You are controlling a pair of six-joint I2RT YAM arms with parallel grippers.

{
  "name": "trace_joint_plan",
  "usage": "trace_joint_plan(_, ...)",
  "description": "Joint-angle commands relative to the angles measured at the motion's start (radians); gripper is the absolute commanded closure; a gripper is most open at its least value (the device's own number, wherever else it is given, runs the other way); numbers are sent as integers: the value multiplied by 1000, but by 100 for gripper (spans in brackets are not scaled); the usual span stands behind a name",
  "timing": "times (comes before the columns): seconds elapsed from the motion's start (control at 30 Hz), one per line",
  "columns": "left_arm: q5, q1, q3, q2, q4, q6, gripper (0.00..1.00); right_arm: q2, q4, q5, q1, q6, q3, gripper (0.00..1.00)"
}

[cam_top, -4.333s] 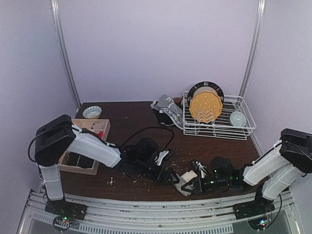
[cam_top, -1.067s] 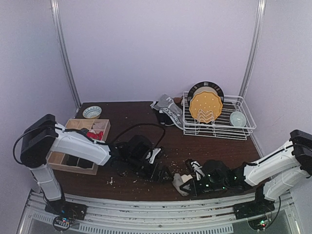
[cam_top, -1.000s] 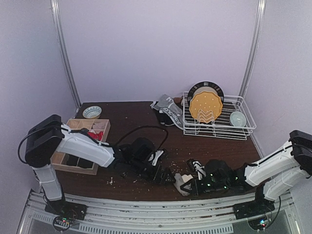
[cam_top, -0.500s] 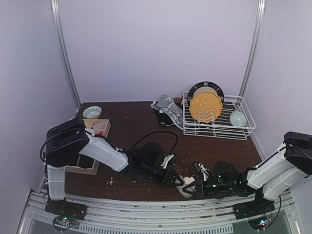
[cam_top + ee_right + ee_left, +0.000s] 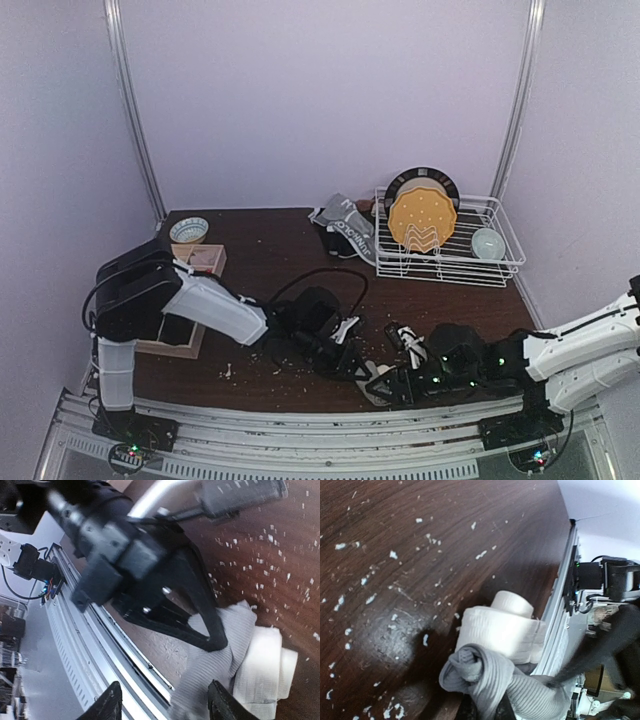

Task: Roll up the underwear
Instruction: Roll the underwear at the center of the board.

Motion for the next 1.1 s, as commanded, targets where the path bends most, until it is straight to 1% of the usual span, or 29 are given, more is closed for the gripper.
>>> trace_joint_plan(0.0,-57,2,49,-2,-280,69,100,-75,-364,342,121,-84,126,41)
trace_joint_plan(0.1,-67,2,79,8,-360,79,100,-37,-487,488,199,-80,202,40)
trace_joint_plan(0.27,-66,2,104,18,-407,71,100,129,-574,610,293,-78,338,40)
trace_joint_plan(0.47,-38,2,120,35,-408,51,100,304,-614,674,331,-77,440,43)
trace_joint_plan(0.63,-24,2,117,36,-400,41,100,396,-678,709,331,-30,455,47)
trace_joint_plan(0.8,-5,2,114,36,-378,29,100,476,-706,702,329,18,450,52)
trace_joint_plan(0.87,2,2,109,32,-368,22,100,501,-706,691,324,34,445,57)
trace_joint_plan(0.9,6,2,104,29,-359,18,100,510,-705,684,320,43,443,61)
trace_joint_plan(1.03,2,2,79,2,-335,8,100,526,-686,654,305,59,425,82)
trace_joint_plan(1.07,-1,2,73,-5,-328,5,100,521,-670,642,301,57,414,90)
